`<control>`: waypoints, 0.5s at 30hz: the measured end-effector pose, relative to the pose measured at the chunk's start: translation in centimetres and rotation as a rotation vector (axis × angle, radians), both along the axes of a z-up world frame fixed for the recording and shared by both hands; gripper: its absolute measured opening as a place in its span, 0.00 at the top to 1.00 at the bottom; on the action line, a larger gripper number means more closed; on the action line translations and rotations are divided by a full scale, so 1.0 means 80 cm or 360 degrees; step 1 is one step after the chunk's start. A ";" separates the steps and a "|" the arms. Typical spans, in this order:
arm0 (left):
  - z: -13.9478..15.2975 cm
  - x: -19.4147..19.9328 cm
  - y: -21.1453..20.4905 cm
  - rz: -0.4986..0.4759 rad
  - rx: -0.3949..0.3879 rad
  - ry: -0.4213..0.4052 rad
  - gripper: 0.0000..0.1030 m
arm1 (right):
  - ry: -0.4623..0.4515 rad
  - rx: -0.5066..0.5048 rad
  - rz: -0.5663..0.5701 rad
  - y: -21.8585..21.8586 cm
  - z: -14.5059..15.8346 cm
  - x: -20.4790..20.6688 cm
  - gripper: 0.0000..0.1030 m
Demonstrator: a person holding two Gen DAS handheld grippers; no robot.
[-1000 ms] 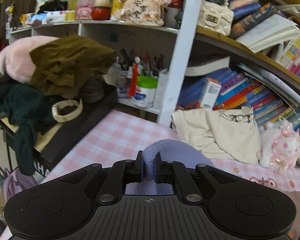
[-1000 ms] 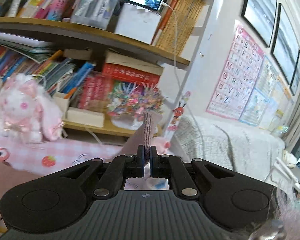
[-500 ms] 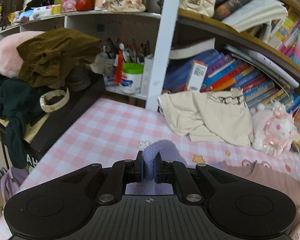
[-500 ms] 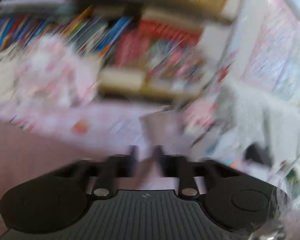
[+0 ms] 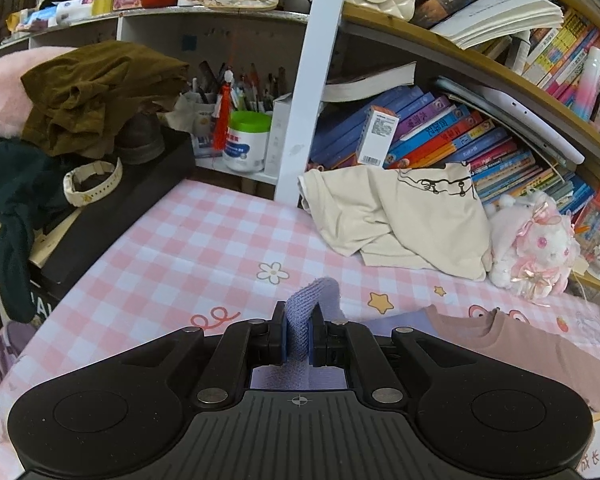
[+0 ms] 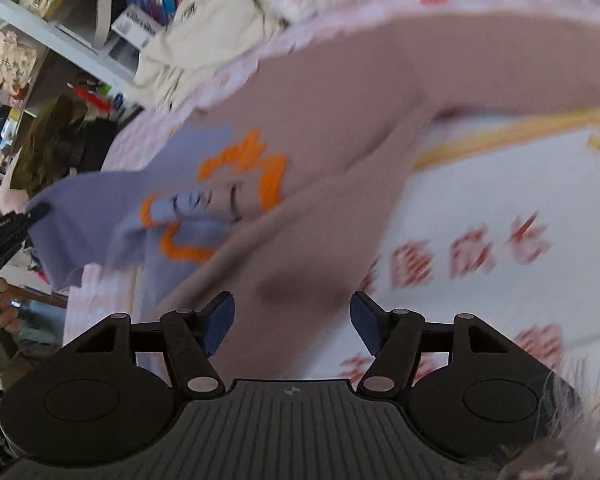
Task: Fold clothes
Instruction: 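Lay the sweater flat on the mat with both grippers, front facing up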
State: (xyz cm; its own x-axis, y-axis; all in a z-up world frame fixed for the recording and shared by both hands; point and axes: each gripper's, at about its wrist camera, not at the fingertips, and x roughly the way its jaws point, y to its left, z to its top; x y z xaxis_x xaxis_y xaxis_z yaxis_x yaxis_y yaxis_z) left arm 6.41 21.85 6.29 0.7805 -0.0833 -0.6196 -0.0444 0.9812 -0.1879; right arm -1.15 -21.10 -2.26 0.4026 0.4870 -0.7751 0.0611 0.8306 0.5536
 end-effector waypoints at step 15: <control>0.004 0.071 0.029 0.0193 0.0096 -0.0099 0.72 | -0.0103 -0.0244 0.0022 0.019 0.010 0.007 0.95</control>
